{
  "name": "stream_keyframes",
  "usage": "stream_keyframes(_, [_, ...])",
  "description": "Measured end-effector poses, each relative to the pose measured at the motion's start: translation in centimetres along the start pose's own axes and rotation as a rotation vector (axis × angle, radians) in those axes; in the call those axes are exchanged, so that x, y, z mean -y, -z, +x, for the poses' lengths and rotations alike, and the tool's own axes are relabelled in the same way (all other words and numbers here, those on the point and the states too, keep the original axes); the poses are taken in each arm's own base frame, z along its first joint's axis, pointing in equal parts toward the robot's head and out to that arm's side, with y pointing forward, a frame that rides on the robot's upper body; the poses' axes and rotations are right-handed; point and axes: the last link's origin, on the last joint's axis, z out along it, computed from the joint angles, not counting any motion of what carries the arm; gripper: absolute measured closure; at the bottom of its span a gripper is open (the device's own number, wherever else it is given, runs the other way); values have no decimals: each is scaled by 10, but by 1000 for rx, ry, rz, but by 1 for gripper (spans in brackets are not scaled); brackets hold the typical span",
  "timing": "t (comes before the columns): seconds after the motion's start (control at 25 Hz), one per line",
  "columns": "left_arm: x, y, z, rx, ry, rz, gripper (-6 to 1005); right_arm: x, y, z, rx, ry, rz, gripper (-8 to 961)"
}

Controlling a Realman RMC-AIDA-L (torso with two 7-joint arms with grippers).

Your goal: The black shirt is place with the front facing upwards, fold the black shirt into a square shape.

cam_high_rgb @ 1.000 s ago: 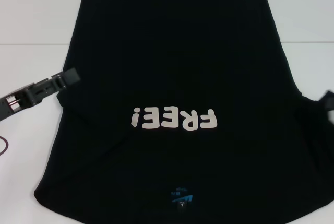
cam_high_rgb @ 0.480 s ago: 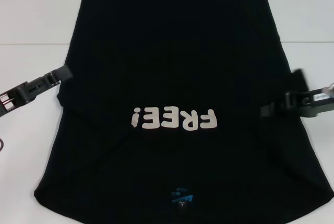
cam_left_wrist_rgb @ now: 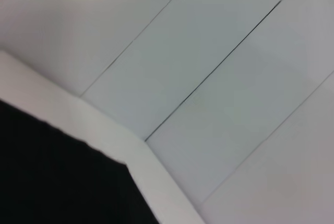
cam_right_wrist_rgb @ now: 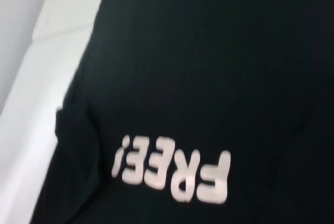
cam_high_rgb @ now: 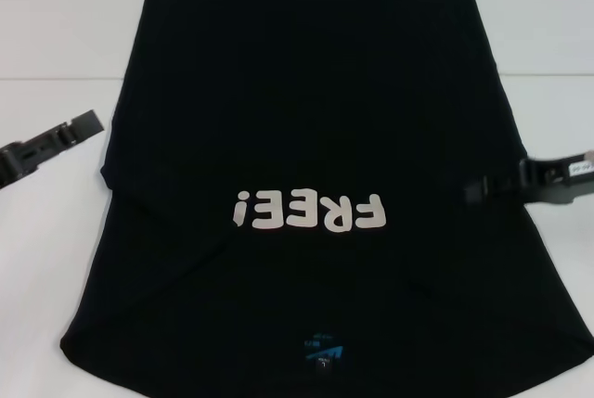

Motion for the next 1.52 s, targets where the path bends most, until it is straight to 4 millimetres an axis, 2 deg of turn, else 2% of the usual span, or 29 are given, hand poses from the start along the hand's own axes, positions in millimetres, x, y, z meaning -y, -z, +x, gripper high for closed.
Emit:
stream_keyframes(0.16, [3, 19, 1, 92, 100, 25, 139, 1, 15, -12, 83, -22, -33, 807])
stream_keyframes(0.36, [4, 47, -10, 281, 260, 85, 139, 1, 25, -22, 123, -19, -42, 547])
stream_keyframes(0.44, [4, 57, -17, 334, 312, 127, 139, 0, 26, -24, 125, -15, -41, 476])
stream_keyframes(0.6, [7, 65, -29, 381, 374, 194, 139, -1, 25, -27, 133, -8, -36, 335])
stream_keyframes(0.8, [15, 70, -41, 422, 414, 270, 138, 0, 23, -26, 137, -4, -28, 267])
stream_keyframes(1.16, [31, 67, -50, 436, 423, 370, 139, 2, 23, -23, 136, -3, -25, 277])
stream_keyframes(1.52, [37, 59, -57, 465, 422, 394, 139, 3, 23, -22, 135, -8, -28, 287])
